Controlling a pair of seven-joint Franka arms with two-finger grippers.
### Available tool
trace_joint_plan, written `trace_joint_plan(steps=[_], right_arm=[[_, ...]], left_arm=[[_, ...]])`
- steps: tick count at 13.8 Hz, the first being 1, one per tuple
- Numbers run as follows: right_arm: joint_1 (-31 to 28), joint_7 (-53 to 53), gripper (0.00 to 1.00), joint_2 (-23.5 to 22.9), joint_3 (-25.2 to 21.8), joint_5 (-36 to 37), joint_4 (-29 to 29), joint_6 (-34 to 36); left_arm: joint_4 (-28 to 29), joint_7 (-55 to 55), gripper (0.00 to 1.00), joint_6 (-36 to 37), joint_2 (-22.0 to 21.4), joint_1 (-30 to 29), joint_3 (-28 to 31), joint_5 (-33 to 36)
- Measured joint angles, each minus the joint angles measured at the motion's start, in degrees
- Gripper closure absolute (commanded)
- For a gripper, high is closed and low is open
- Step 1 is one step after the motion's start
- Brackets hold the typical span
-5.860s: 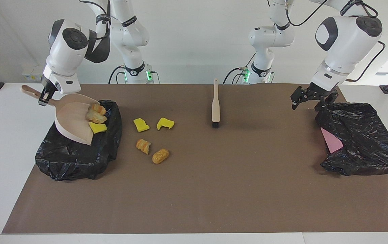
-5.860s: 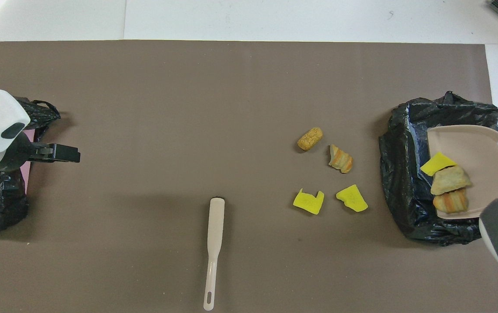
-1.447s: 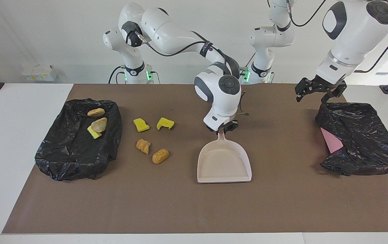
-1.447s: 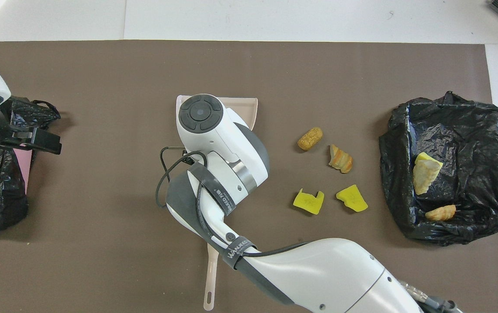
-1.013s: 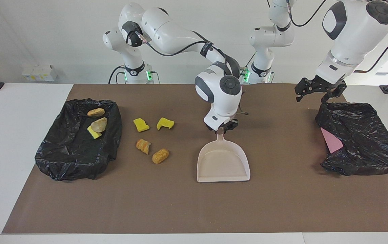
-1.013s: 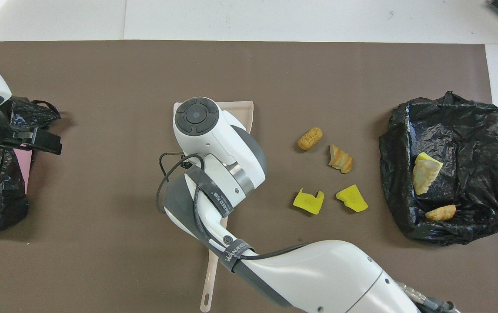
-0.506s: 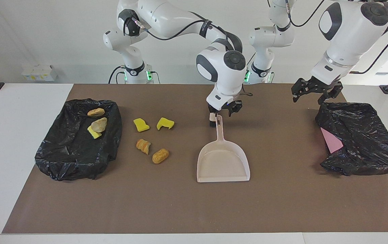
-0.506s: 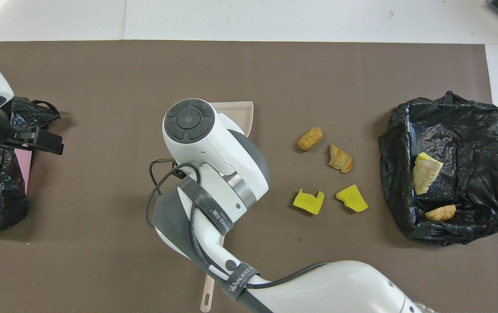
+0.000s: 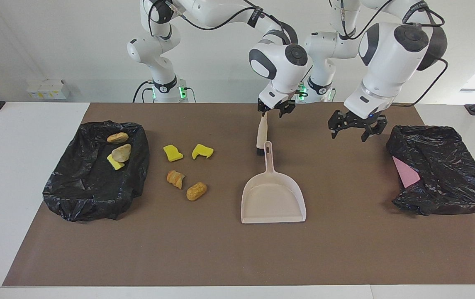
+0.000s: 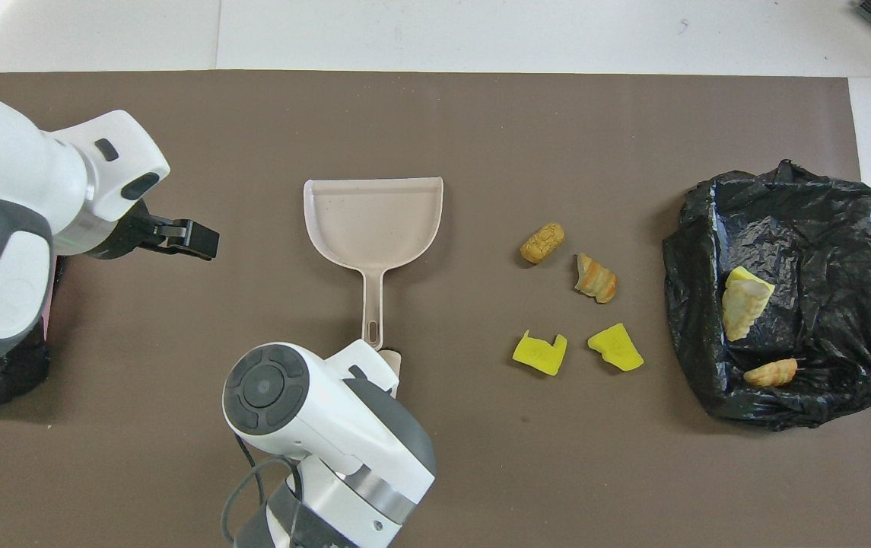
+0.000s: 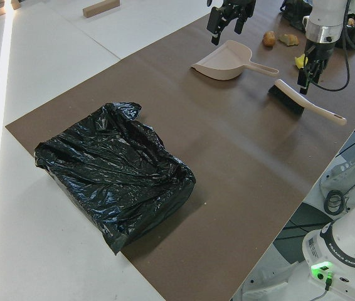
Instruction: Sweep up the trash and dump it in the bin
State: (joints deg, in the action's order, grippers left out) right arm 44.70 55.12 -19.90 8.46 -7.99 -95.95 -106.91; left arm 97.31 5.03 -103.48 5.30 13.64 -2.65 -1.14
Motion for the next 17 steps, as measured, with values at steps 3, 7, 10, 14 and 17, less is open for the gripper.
trace_joint_plan(steps=[3,7,10,14,17], right_arm=[[2.33,1.81,0.29,5.82,0.03,-2.86,-13.52,-9.32],[3.92,2.34,0.30,11.19,0.02,-4.87,-22.46,-11.70],[4.71,3.99,0.30,11.57,0.02,-7.30,-24.22,-16.42],[4.73,4.01,0.52,11.57,-0.06,-8.83,-24.64,-17.54],[4.71,4.04,0.55,11.57,-0.09,-11.99,-24.77,-17.59]], left_arm=[[0.22,3.96,0.00,-3.55,3.76,4.28,-0.07,0.00],[0.42,9.94,0.00,-7.82,8.97,10.17,-0.14,0.03],[1.03,13.99,0.00,-10.91,11.56,13.14,-0.15,0.03],[6.91,19.43,0.00,-18.66,12.86,16.31,-0.17,0.02],[8.54,20.98,0.03,-20.19,12.91,17.75,-0.19,0.02]])
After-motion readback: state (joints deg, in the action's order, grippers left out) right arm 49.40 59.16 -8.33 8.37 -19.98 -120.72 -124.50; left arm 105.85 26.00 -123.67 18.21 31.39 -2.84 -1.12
